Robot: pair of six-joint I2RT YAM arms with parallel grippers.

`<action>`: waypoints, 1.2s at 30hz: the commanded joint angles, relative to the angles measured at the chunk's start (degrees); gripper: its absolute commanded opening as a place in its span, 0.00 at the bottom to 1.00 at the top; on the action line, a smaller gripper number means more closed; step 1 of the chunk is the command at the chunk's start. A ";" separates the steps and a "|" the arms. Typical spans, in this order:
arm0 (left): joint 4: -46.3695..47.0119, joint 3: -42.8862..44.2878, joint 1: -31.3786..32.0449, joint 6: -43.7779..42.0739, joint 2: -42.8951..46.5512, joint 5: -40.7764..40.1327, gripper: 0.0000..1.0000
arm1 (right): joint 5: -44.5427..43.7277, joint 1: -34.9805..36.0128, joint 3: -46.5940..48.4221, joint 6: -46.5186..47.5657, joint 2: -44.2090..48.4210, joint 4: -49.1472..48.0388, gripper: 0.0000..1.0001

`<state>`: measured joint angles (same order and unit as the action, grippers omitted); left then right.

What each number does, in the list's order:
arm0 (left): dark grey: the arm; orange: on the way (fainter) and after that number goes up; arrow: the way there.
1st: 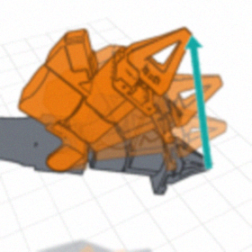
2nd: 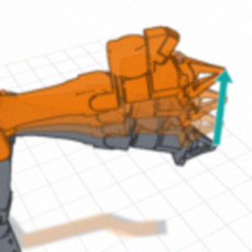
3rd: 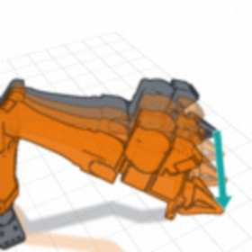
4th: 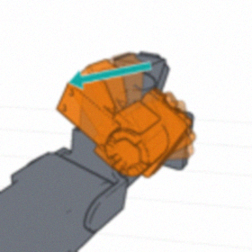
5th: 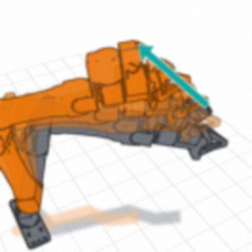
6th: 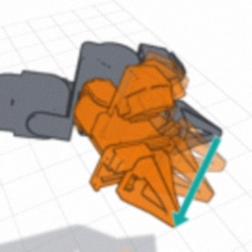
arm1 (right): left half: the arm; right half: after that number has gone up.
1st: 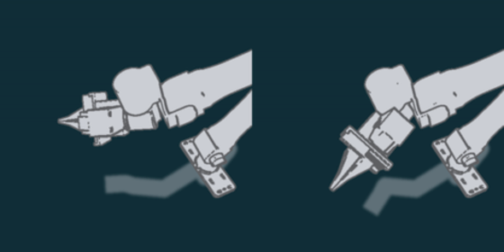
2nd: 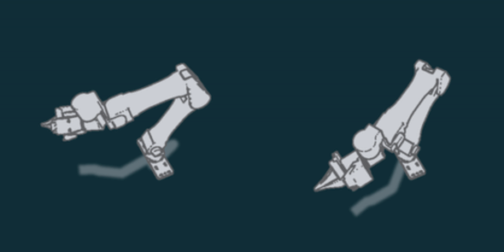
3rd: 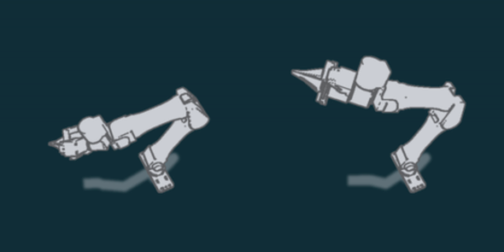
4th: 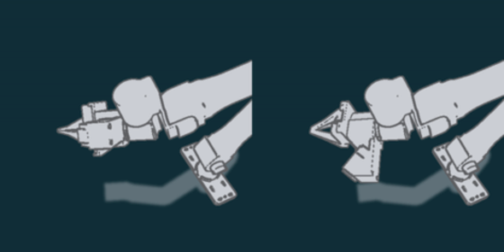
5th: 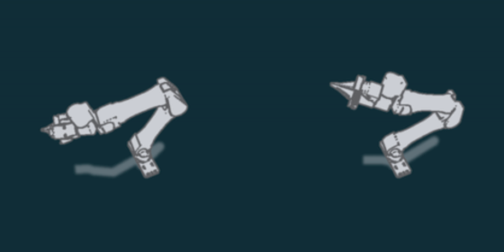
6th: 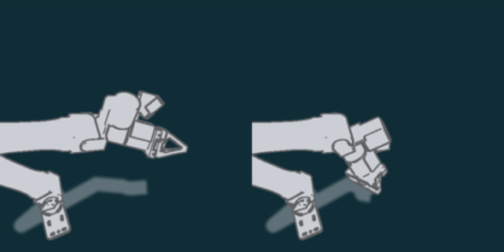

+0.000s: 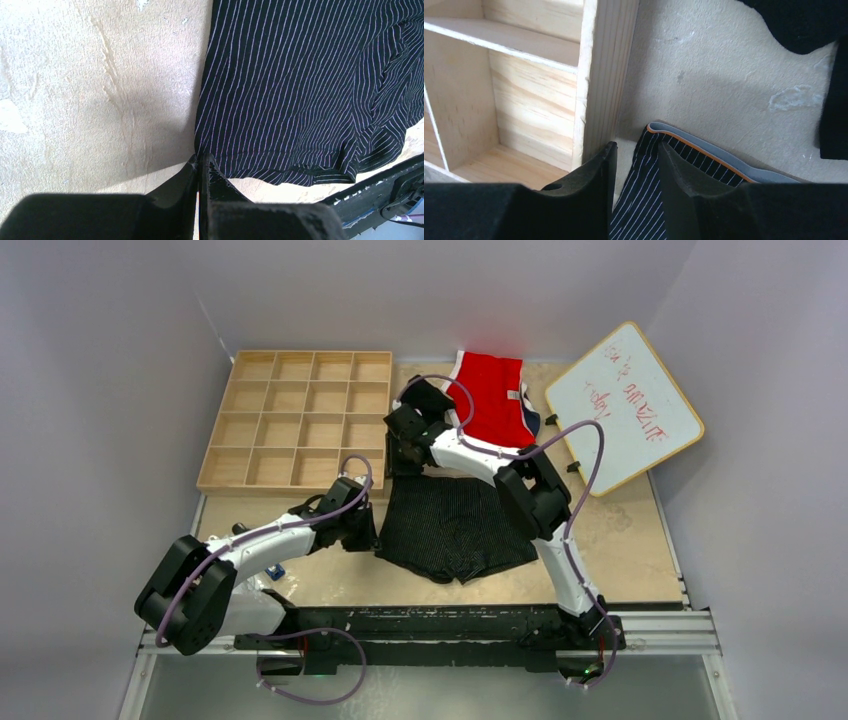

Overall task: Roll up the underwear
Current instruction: Fold the underwear at the center of the board.

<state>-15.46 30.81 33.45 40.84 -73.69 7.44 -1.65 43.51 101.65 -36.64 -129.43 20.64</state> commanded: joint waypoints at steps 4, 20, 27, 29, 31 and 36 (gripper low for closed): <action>1.67 -0.57 0.21 -0.85 -0.05 1.23 0.00 | -5.88 0.59 2.00 1.36 -2.63 2.94 0.34; 1.70 -0.08 0.21 -0.57 -0.16 1.38 0.00 | -7.19 1.23 6.25 1.50 -3.93 8.01 0.12; 0.26 0.92 0.21 -0.55 1.23 -0.82 0.00 | -2.26 0.97 5.57 3.49 0.07 4.53 0.00; -0.59 1.56 0.21 -0.50 1.56 -0.90 0.00 | -0.76 0.67 4.79 3.68 1.68 3.57 0.00; -1.76 2.67 0.21 -0.78 2.34 -1.16 0.00 | 1.37 0.14 2.65 3.69 4.03 0.64 0.00; -6.06 5.56 0.21 -2.07 5.21 -2.08 0.00 | 9.73 -2.79 -6.18 1.29 11.50 -7.34 0.00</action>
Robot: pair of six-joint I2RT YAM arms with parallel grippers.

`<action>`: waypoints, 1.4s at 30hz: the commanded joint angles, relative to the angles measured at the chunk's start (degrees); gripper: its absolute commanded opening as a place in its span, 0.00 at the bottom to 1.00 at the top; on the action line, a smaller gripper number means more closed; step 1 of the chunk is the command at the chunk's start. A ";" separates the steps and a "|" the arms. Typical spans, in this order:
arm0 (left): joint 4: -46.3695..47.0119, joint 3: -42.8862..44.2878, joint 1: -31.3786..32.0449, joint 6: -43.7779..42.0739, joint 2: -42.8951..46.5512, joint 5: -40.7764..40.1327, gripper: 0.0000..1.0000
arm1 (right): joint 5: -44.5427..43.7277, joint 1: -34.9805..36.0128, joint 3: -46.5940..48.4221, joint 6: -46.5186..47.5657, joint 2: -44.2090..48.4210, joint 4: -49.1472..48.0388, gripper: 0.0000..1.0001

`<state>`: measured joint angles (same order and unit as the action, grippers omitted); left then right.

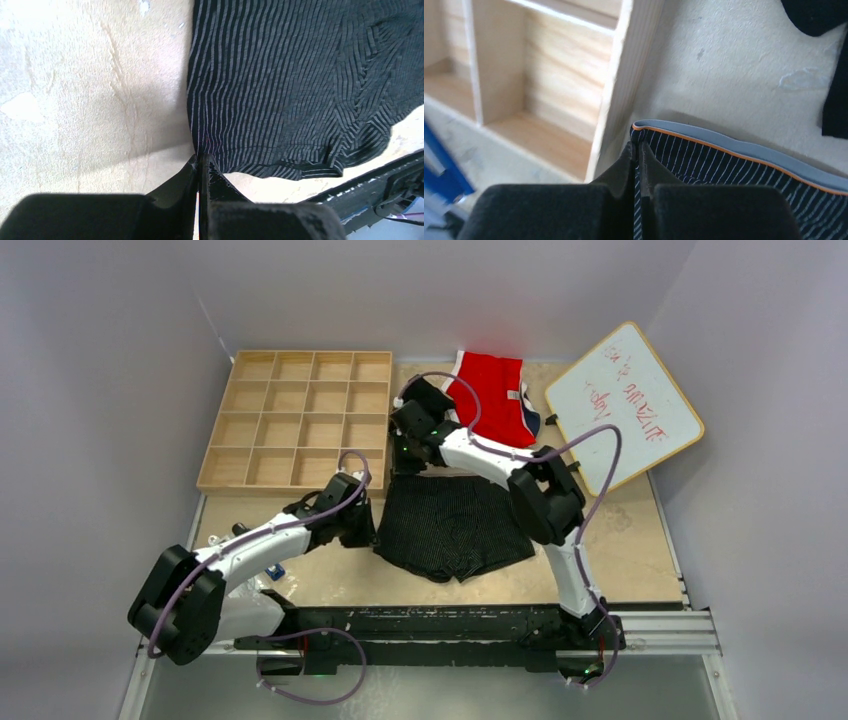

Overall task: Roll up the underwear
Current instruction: Fold the underwear at the center of the board.

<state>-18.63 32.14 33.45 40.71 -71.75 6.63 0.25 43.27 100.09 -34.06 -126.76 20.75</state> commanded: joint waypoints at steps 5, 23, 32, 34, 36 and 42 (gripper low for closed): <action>-5.53 6.63 0.19 -3.12 6.29 0.58 0.00 | 17.72 -6.90 -14.17 -5.50 14.67 -16.88 0.00; 4.47 20.42 9.71 0.70 -2.08 14.08 0.00 | 39.40 -24.35 -31.57 -4.20 20.64 -30.24 0.00; 6.61 30.64 16.23 0.95 -16.44 13.96 0.00 | 44.03 -33.69 -36.82 2.21 24.58 -27.42 0.00; 7.17 32.76 17.29 0.98 -19.28 14.71 0.00 | 45.01 -35.60 -37.13 3.89 24.92 -25.76 0.00; 7.62 34.86 18.51 1.12 -21.82 14.89 0.00 | 45.10 -37.20 -37.76 5.32 25.46 -24.60 0.00; 7.92 40.18 20.64 1.01 -28.03 15.34 0.00 | 39.54 -40.33 -38.33 10.19 26.99 -18.03 0.00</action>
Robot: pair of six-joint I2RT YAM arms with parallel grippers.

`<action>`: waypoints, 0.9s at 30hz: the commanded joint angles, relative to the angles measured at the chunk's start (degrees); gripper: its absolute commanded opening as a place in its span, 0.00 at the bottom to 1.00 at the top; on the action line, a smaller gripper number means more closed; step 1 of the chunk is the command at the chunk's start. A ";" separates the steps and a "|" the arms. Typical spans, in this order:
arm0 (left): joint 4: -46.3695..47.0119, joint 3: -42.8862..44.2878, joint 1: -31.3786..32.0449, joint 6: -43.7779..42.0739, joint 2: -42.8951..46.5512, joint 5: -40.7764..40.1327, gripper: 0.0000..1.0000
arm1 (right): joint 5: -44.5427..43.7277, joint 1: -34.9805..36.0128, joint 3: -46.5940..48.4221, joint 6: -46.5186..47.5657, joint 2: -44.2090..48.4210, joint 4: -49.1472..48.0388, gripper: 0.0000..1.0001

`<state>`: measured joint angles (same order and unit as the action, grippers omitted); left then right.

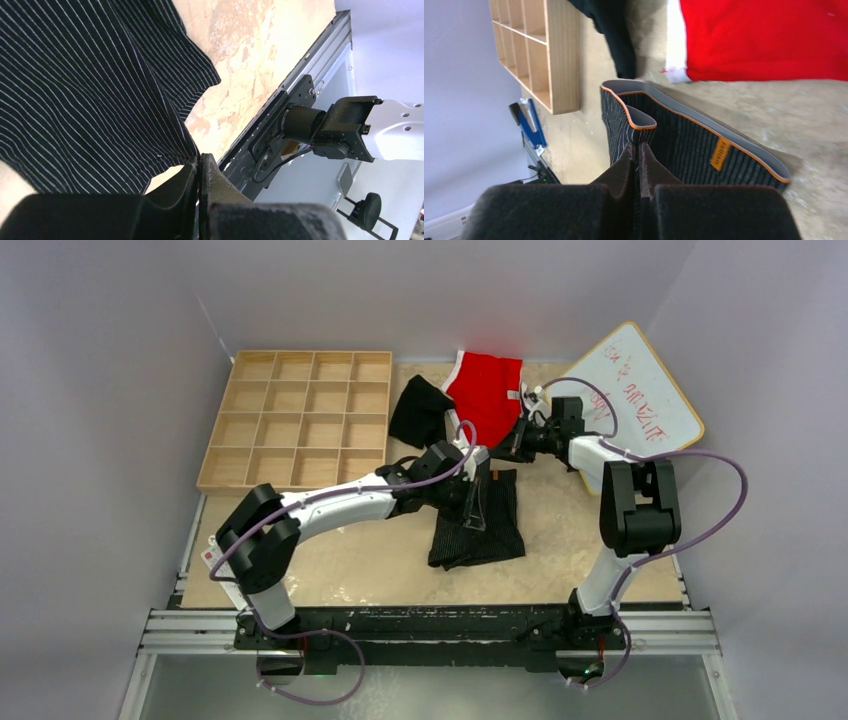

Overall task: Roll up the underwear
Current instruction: Fold the underwear at the center of the board.

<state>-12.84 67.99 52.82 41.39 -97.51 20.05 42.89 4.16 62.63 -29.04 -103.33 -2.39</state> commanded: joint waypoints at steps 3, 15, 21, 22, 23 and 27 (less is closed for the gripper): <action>1.51 5.87 2.03 -0.01 -3.77 2.32 0.00 | -7.16 -1.69 -1.98 6.97 5.10 7.18 0.00; 2.19 13.80 2.70 -0.18 -12.16 5.79 0.00 | -19.27 -1.88 -2.42 9.54 4.20 7.20 0.00; 0.91 15.86 3.08 -0.58 -14.78 4.91 0.00 | -20.63 -1.93 -1.13 10.21 1.72 8.69 0.00; 1.10 15.53 3.08 -0.60 -14.87 4.69 0.00 | -21.04 -1.95 -1.38 10.18 1.86 8.53 0.00; 1.29 15.25 3.13 -0.52 -15.14 4.57 0.00 | -21.32 -1.89 -1.67 10.00 1.90 8.26 0.00; 3.16 15.02 3.08 0.01 -16.82 5.88 0.00 | -22.89 -1.92 -1.98 9.74 2.03 8.42 0.00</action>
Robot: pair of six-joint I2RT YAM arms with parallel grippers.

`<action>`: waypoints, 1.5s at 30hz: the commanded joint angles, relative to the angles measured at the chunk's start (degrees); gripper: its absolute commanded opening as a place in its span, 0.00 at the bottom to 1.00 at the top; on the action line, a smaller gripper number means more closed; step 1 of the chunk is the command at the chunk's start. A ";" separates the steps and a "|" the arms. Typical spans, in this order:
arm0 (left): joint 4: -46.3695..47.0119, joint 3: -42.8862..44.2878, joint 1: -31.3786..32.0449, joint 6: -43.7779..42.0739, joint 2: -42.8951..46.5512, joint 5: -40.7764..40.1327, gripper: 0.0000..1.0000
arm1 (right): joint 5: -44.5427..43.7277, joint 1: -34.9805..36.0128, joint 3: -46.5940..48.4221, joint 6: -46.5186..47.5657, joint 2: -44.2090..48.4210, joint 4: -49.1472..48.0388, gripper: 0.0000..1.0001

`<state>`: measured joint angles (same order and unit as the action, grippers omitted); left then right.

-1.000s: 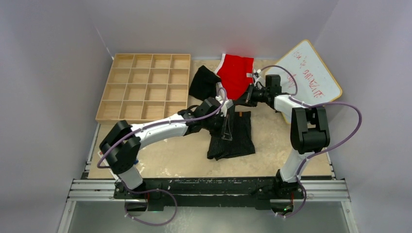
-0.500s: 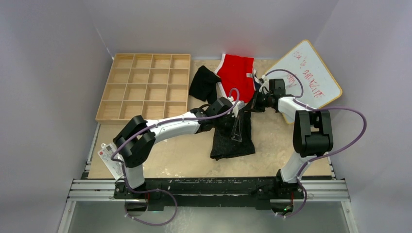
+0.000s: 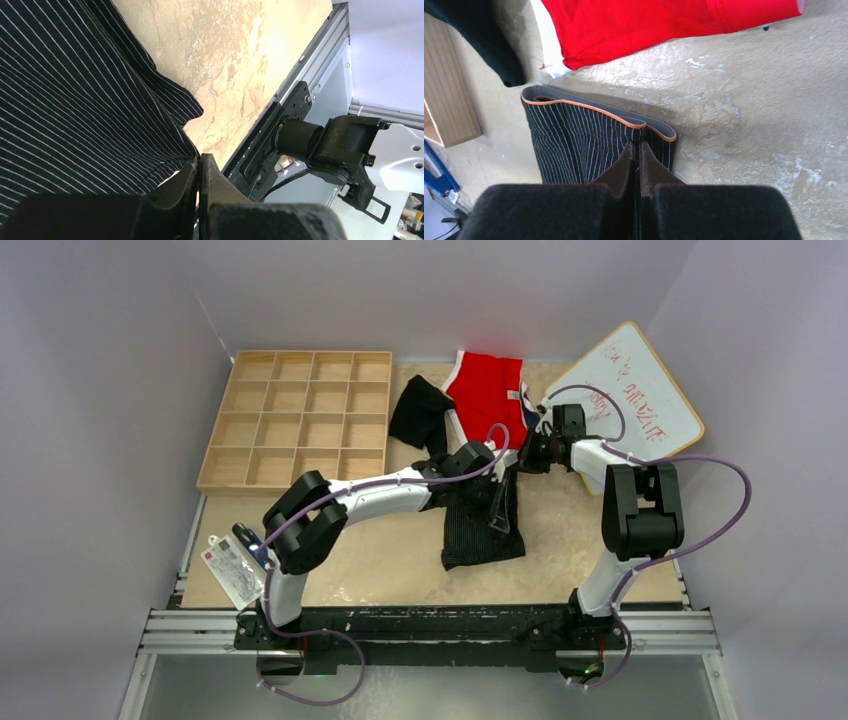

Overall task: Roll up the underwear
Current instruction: Fold the underwear at the center of the board.

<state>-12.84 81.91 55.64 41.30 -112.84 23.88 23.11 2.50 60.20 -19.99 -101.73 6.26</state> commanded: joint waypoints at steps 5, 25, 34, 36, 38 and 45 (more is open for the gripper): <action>7.89 1.50 0.35 1.80 -3.03 5.34 0.00 | -4.79 -0.28 1.60 0.29 0.79 0.77 0.00; 29.49 -3.43 0.99 9.42 -7.89 13.24 0.36 | -14.45 -0.24 4.72 0.74 5.41 9.00 0.33; 28.18 -18.83 -0.02 5.78 10.84 5.41 0.56 | -11.79 -0.22 -4.17 -2.85 17.38 8.88 0.52; 22.22 -22.00 -0.40 3.14 15.31 -0.99 0.61 | -10.97 -0.17 -5.61 -3.38 18.55 8.03 0.56; 18.54 -24.85 -1.62 1.69 18.54 -4.57 0.65 | -8.11 -0.05 -7.40 -4.35 19.05 8.08 0.61; 14.21 -34.68 -4.24 -0.46 24.72 -8.68 0.71 | -6.57 -0.04 -13.55 -6.46 19.12 10.74 0.69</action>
<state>6.00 52.42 51.86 43.57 -89.67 19.66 13.82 2.50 48.86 -24.62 -82.85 14.50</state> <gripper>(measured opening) 0.702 0.684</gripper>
